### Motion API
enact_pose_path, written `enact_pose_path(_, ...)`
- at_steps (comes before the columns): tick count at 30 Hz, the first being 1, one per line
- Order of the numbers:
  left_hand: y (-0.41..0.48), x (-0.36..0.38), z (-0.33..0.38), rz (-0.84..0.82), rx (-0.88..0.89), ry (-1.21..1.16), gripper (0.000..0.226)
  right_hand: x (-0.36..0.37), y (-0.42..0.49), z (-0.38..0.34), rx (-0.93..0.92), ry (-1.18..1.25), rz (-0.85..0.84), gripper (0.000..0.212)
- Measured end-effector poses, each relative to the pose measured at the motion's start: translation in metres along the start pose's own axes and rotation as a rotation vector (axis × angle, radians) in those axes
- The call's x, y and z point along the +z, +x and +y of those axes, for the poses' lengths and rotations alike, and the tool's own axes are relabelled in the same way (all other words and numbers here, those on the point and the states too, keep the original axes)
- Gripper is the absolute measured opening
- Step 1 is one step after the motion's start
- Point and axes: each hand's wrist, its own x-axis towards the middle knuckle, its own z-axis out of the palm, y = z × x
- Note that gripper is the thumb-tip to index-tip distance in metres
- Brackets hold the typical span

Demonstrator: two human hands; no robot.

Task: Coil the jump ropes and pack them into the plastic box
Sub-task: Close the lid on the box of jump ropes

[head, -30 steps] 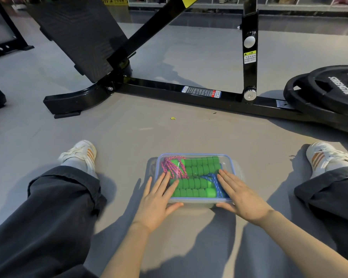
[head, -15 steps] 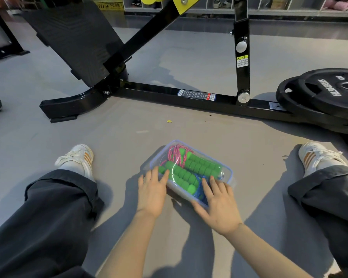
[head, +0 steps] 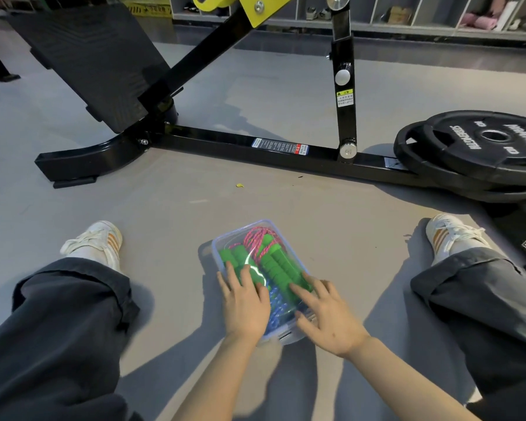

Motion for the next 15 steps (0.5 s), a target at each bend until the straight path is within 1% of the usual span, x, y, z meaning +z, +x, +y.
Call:
enact_pose_path(2,0.008,-0.007,-0.011,-0.045,0.109,-0.007,0.049,0.005,-0.011,0.003,-0.086,-0.111,0.036,0.059)
enact_pose_path(5,0.014,-0.013,-0.024,-0.087,0.259,0.127,0.047,0.013,-0.019,0.008,-0.147,-0.132,0.067,0.060)
enact_pose_path(7,0.010,-0.015,-0.026,-0.017,0.324,0.158,0.047,0.015,-0.018,0.013,-0.176,-0.136,0.049,0.069)
enact_pose_path(10,-0.007,-0.016,-0.031,0.140,0.439,0.065,0.037,0.016,-0.016,0.022,-0.261,-0.164,0.013,0.078)
enact_pose_path(11,-0.015,-0.017,-0.033,0.140,0.452,0.052,0.036,0.017,-0.015,0.022,-0.272,-0.169,0.006,0.078)
enact_pose_path(13,-0.027,-0.014,-0.041,0.089,0.474,0.085,0.045,0.019,-0.014,0.022,-0.264,-0.188,0.021,0.075)
enact_pose_path(15,-0.036,-0.011,-0.050,0.015,0.514,0.176,0.060,0.020,-0.013,0.021,-0.248,-0.214,0.038,0.072)
